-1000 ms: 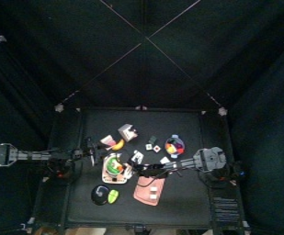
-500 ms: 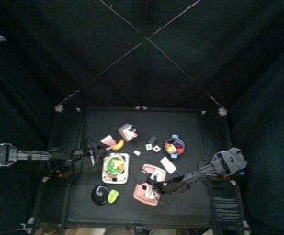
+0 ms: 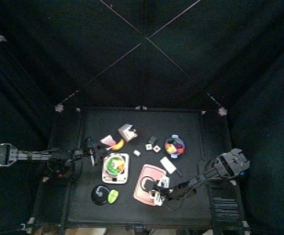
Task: Grab sushi piece
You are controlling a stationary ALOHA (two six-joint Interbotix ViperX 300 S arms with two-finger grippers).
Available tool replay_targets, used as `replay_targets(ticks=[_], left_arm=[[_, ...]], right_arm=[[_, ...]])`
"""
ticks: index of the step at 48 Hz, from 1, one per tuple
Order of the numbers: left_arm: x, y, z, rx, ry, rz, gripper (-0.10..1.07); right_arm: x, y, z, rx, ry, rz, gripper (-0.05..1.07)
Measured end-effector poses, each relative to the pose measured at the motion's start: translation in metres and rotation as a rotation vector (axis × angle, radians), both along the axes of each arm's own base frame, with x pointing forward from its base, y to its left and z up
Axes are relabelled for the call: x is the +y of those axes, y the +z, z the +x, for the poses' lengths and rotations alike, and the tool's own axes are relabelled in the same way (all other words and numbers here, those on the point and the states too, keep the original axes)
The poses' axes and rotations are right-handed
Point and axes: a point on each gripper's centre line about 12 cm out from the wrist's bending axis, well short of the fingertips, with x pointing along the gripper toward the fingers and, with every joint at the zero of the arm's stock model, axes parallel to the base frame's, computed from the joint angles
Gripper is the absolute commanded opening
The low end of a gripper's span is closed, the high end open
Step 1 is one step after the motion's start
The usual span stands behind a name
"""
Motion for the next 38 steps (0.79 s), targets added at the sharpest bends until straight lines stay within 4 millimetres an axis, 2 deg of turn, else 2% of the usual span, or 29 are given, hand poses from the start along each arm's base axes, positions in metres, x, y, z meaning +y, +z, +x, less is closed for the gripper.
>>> replay_targets(ticks=[13,25,31,38], left_arm=[[0.000,0.000,0.000,0.002,0.000,0.000,0.81],[0.000,0.000,0.000,0.000,0.000,0.000,0.81],[0.000,0.001,0.000,-0.002,0.000,0.000,0.81],[0.000,0.000,0.000,0.000,0.000,0.000,0.81]], right_arm=[[0.001,-0.006,0.001,0.000,0.010,0.009,0.84],[-0.007,-0.027,0.003,0.030,0.000,0.006,0.83],[-0.017,-0.034,0.006,0.029,-0.010,0.006,0.78],[-0.025,-0.035,0.009,0.019,-0.010,0.001,0.65]])
